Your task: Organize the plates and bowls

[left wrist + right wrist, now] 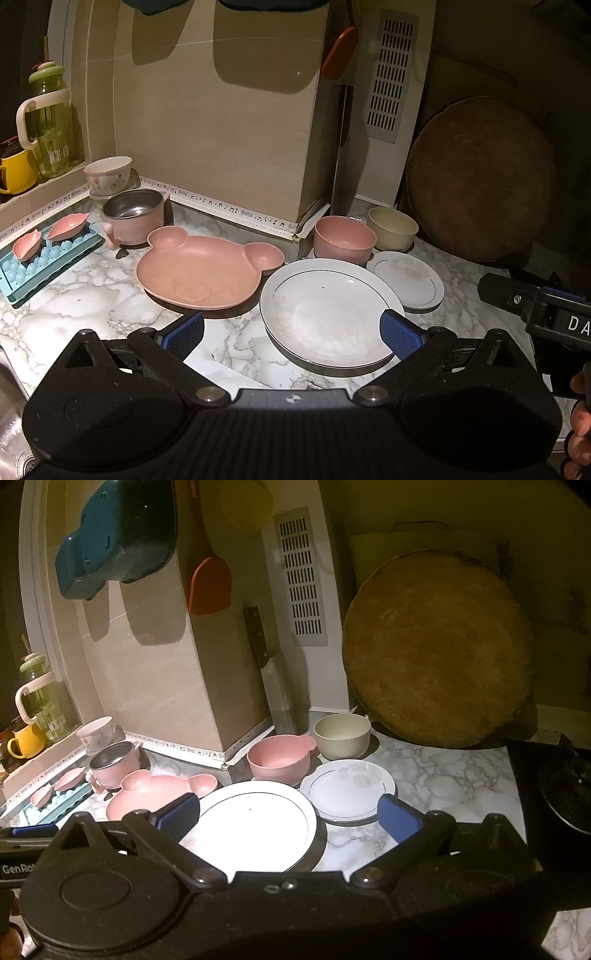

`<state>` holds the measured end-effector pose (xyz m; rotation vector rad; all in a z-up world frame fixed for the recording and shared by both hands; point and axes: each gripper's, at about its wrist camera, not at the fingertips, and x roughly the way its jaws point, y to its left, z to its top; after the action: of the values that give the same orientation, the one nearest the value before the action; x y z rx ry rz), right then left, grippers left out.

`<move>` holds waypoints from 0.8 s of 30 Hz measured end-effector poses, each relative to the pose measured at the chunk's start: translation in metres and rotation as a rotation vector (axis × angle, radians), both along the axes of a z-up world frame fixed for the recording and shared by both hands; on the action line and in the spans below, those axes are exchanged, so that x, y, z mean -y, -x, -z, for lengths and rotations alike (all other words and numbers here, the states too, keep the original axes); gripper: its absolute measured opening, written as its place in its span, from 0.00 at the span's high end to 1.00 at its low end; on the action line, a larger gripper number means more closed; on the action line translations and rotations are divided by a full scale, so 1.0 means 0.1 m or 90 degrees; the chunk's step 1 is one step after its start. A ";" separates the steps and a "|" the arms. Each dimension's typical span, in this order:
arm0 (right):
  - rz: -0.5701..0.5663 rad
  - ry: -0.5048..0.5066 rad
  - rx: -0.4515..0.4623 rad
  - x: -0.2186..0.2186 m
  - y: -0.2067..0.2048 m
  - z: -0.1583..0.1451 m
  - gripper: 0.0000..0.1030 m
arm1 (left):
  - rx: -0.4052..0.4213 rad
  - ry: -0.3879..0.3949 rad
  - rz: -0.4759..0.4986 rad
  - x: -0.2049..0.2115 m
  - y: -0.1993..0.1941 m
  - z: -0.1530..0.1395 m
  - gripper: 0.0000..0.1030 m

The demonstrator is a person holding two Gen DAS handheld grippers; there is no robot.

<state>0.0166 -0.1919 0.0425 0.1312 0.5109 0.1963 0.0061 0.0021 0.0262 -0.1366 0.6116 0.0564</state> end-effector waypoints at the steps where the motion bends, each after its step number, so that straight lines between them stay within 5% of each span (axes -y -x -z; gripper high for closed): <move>1: -0.004 0.001 -0.003 -0.01 -0.01 -0.02 0.00 | 0.001 0.001 0.001 0.00 0.00 0.00 0.01; 24: -0.084 0.021 -0.019 -0.10 -0.02 -0.10 0.02 | 0.010 0.016 0.009 -0.01 0.05 -0.10 0.01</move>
<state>0.0187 -0.1824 0.0528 0.0681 0.5532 0.3147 0.0014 0.0036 0.0367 -0.1570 0.5973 0.0347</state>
